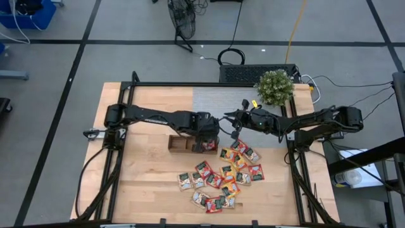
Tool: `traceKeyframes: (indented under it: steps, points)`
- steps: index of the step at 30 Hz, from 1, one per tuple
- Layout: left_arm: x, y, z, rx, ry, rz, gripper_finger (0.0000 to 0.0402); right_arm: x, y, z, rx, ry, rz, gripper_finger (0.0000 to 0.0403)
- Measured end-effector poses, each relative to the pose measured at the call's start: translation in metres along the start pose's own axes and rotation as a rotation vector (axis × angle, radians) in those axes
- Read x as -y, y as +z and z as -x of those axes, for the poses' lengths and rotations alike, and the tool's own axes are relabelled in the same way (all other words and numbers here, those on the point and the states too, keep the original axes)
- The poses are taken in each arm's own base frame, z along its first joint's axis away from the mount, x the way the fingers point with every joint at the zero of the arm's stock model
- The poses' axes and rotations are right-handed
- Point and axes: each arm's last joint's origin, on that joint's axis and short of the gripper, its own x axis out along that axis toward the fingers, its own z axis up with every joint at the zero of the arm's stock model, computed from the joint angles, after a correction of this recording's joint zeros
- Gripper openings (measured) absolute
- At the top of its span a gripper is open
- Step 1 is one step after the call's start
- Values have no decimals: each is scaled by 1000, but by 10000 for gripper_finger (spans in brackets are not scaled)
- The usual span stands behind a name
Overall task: Pick & Place Tea
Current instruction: Put the red tea bag into the right section of the wooden organizer
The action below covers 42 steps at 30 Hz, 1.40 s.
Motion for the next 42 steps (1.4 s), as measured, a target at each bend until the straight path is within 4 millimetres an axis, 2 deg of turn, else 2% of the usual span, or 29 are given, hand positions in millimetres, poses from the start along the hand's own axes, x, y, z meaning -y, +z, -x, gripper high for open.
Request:
traceKeyframes:
  steps: [4, 8, 13, 17, 20, 24, 30, 37, 42]
  points:
    - [-9, 0, 35, 110, -59, 76, 72, 0, 0, 0, -1, 0, 0, 45]
    - [-9, -4, 45, 178, -201, 146, 72, 0, -1, 0, -7, 2, 2, 45]
    - [4, -5, 15, 136, -145, 132, 66, 0, -1, 0, -8, 2, 2, 45]
    - [26, -2, -9, 88, -173, 15, 11, -1, -1, 0, -12, 4, 4, 45]
    - [34, -1, -22, 69, -187, -9, 5, -1, -1, 0, -12, 4, 4, 45]
    - [35, -4, -40, 28, -199, 14, 3, -1, -1, 0, -15, 4, -3, 45]
    - [32, -8, -57, -10, -192, 36, 2, -1, -2, 0, -21, 7, -2, 45]
    - [24, -10, -62, -16, -190, 66, 1, -1, -2, 0, -21, 8, -2, 45]
    - [23, -11, -68, -5, -292, 102, 1, -1, -2, 0, -21, 8, -2, 45]
